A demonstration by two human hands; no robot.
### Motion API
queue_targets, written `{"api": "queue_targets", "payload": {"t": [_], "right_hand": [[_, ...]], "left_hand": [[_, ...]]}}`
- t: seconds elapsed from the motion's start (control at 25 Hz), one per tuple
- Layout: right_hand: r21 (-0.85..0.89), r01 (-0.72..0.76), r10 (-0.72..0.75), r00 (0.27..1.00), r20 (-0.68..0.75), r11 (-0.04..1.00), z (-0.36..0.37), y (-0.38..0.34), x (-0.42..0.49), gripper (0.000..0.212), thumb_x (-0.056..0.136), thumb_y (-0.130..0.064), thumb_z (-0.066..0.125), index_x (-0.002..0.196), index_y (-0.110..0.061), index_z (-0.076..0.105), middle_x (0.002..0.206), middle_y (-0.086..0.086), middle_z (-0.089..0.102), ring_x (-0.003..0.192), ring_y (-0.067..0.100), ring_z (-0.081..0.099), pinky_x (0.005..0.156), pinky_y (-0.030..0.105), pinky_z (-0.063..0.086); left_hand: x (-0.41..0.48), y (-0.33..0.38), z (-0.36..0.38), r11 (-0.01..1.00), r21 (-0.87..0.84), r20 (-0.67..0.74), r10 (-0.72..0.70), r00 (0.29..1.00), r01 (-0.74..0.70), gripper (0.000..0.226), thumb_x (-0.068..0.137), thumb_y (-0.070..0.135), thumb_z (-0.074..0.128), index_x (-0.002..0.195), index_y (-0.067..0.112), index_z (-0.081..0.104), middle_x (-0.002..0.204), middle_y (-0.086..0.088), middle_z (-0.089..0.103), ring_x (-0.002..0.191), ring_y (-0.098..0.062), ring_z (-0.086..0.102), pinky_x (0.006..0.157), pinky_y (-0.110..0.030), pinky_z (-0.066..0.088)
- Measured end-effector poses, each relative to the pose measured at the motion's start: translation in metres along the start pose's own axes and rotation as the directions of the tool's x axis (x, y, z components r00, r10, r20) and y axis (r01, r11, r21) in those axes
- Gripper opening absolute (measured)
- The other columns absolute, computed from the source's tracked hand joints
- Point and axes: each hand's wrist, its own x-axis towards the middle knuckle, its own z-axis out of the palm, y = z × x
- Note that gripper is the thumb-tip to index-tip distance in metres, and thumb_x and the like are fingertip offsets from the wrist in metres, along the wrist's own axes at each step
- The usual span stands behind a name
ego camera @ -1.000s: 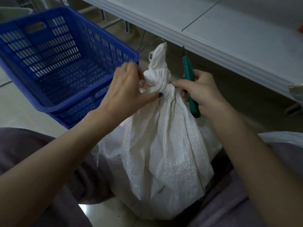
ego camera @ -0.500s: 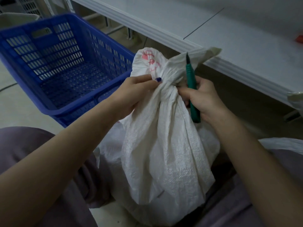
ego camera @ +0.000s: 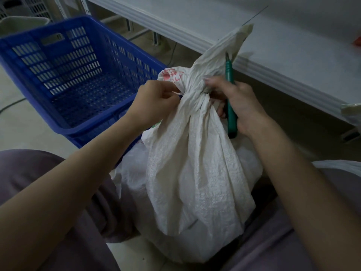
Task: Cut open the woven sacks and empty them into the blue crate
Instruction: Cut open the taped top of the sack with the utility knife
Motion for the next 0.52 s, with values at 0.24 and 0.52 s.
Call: {"api": "queue_targets", "payload": {"t": [0.24, 0.52], "right_hand": [[-0.201, 0.076, -0.098, 0.99, -0.104, 0.977, 0.006, 0.005, 0.006, 0.03, 0.069, -0.028, 0.081, 0.087, -0.018, 0.059, 0.071, -0.004, 0.059, 0.048, 0.005, 0.05, 0.047, 0.021, 0.043], [-0.335, 0.069, -0.112, 0.988, -0.111, 0.94, -0.003, 0.02, 0.011, 0.033, 0.069, -0.031, 0.079, 0.092, -0.014, 0.062, 0.074, 0.0, 0.061, 0.051, 0.01, 0.052, 0.055, 0.028, 0.048]], "left_hand": [[-0.009, -0.009, -0.021, 0.989, 0.137, -0.137, 0.081, 0.987, -0.062, 0.011, 0.086, 0.003, 0.056, 0.093, 0.011, 0.058, 0.073, 0.005, 0.068, 0.061, 0.005, 0.064, 0.063, -0.002, 0.047], [-0.043, -0.034, -0.048, 0.899, 0.421, 0.384, -0.053, 0.922, -0.123, 0.009, 0.081, 0.011, 0.065, 0.079, 0.019, 0.065, 0.059, 0.018, 0.064, 0.06, 0.008, 0.062, 0.062, -0.005, 0.045]]}}
